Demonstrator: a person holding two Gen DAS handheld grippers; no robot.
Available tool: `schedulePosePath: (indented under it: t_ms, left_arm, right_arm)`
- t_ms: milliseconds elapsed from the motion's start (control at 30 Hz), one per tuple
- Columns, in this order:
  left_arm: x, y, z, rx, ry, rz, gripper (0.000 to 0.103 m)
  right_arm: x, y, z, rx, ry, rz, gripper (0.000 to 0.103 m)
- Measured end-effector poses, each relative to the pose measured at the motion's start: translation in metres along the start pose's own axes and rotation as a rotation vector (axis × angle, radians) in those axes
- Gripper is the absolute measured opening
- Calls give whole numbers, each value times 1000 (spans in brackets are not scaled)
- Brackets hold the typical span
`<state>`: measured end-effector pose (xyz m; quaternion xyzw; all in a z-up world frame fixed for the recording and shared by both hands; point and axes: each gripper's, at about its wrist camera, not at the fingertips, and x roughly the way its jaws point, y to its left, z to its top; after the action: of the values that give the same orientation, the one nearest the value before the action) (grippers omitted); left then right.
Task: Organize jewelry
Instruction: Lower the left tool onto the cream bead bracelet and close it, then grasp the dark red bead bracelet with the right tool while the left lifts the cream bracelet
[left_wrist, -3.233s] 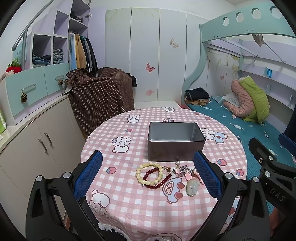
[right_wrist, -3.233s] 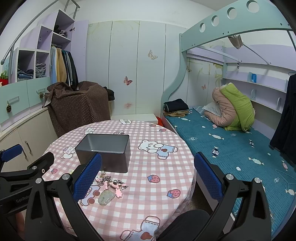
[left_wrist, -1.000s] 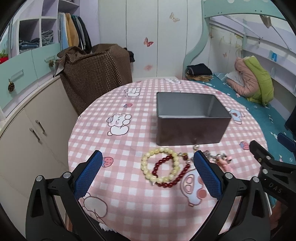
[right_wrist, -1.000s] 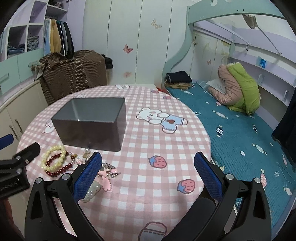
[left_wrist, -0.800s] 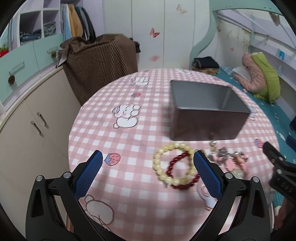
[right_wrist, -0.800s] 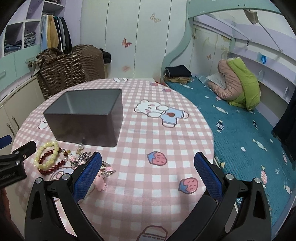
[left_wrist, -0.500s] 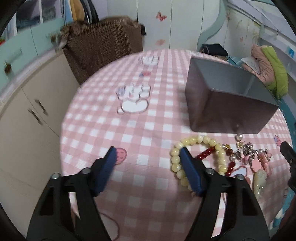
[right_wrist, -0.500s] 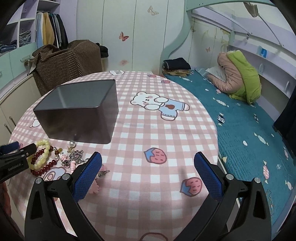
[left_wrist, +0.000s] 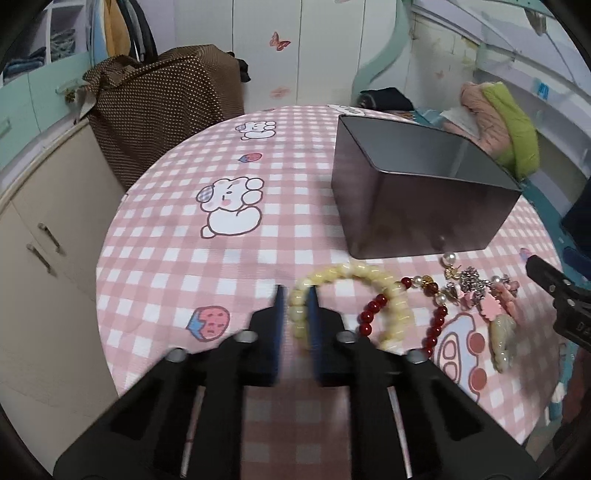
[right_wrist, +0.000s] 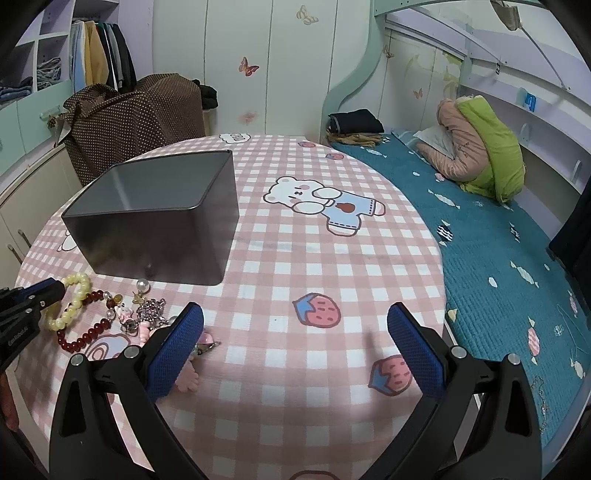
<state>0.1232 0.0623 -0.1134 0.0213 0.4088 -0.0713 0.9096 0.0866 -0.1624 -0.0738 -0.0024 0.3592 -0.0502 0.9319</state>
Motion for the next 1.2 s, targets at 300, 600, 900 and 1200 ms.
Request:
schedulePosePath:
  t_ms: [300, 600, 900, 1200]
  left_arm:
    - [-4, 42, 2, -227, -27, -198, 9]
    - [-36, 54, -2, -269, -101, -237, 9]
    - [-42, 66, -12, -301, -121, -232, 9]
    - [-41, 62, -13, -283, -116, -211, 9]
  right_arm:
    - [-15, 19, 6, -30, -23, 80, 96]
    - [-17, 82, 2, -140, 43, 320, 71]
    - [6, 113, -4, -157, 129, 321, 38]
    - [11, 129, -9, -275, 35, 262, 13]
